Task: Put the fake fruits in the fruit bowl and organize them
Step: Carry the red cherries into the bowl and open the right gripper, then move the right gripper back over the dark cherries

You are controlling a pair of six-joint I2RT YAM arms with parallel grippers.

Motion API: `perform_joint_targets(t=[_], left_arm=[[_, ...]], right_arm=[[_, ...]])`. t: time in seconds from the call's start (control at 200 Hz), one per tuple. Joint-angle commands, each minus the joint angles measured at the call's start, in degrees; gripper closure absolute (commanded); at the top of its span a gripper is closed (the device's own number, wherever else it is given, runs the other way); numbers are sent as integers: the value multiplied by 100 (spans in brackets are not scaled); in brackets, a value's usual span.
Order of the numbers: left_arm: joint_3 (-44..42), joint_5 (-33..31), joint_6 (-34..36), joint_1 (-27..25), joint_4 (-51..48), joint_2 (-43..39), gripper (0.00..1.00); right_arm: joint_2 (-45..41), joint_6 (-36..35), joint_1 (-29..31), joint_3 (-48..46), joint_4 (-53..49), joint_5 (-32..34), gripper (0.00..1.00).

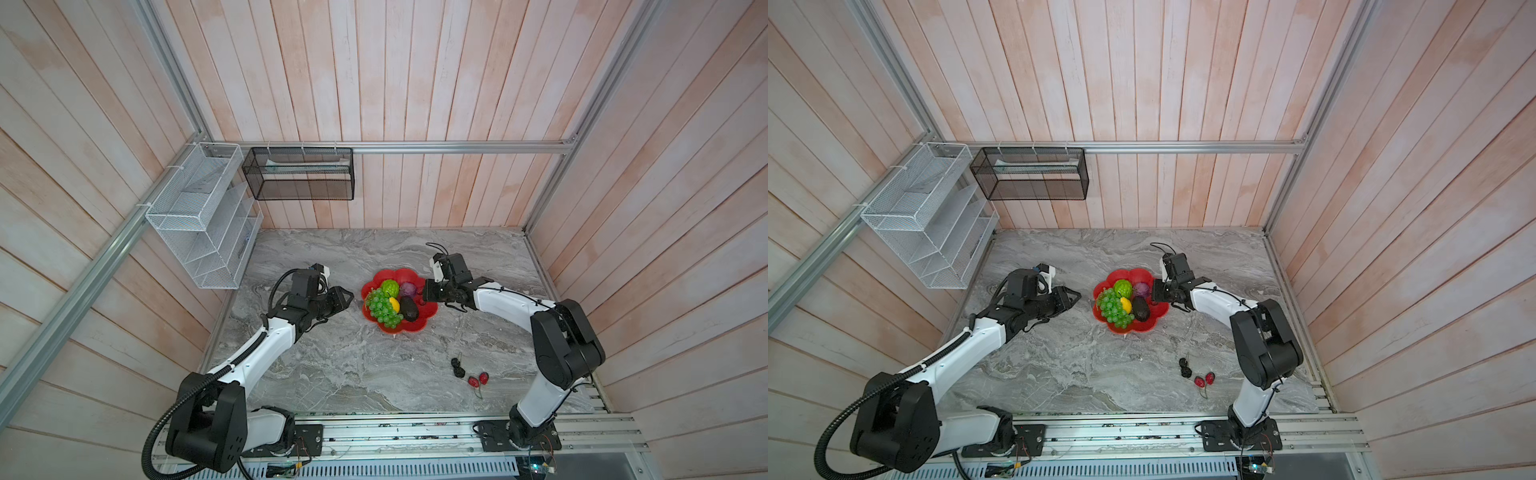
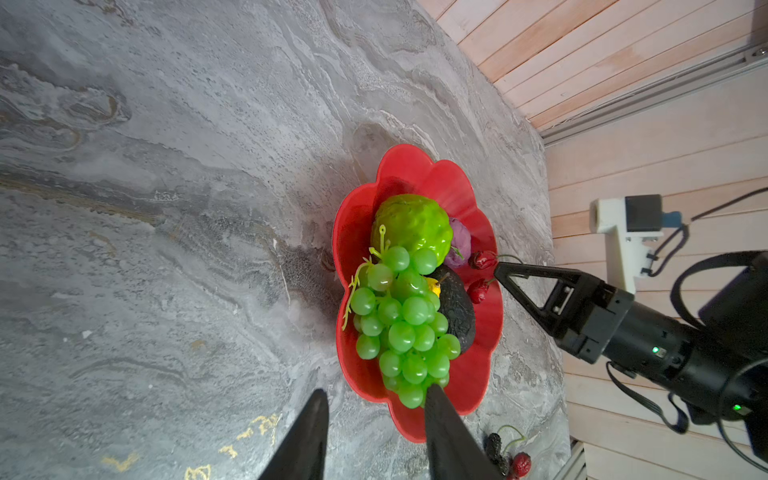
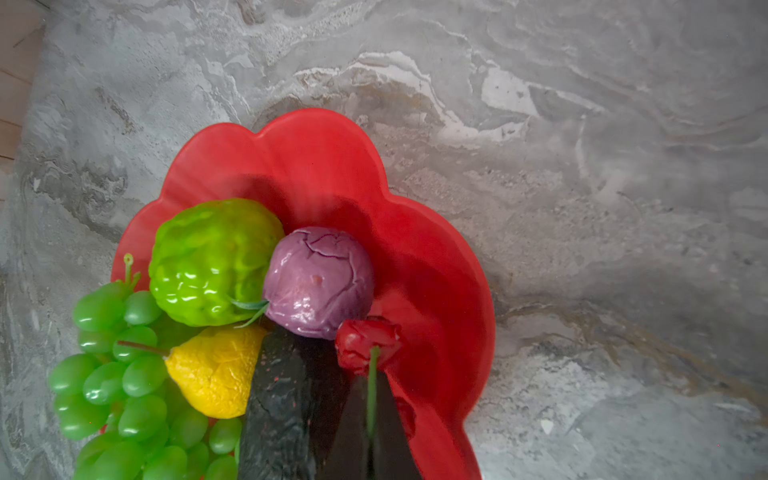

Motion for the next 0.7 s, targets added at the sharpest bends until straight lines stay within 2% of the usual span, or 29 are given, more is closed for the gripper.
perform_joint_targets(t=[0.0, 0.135, 0.255, 0.375, 0.53, 0.695], left_arm=[[78, -104, 34, -24, -48, 49, 59], [102, -104, 27, -38, -59, 71, 59], [85, -128, 8, -76, -47, 58, 59], [109, -183, -33, -129, -124, 134, 52], [216, -565, -89, -409, -333, 81, 51], [195, -793, -287, -625, -333, 104, 51]], right_arm=[[94, -134, -22, 25, 106, -120, 97], [65, -274, -23, 181, -54, -65, 89], [-166, -363, -18, 215, -140, 78, 73], [-403, -420, -18, 141, -108, 64, 64], [-763, -534, -18, 36, -51, -53, 61], [-1634, -595, -19, -514, -59, 220, 57]])
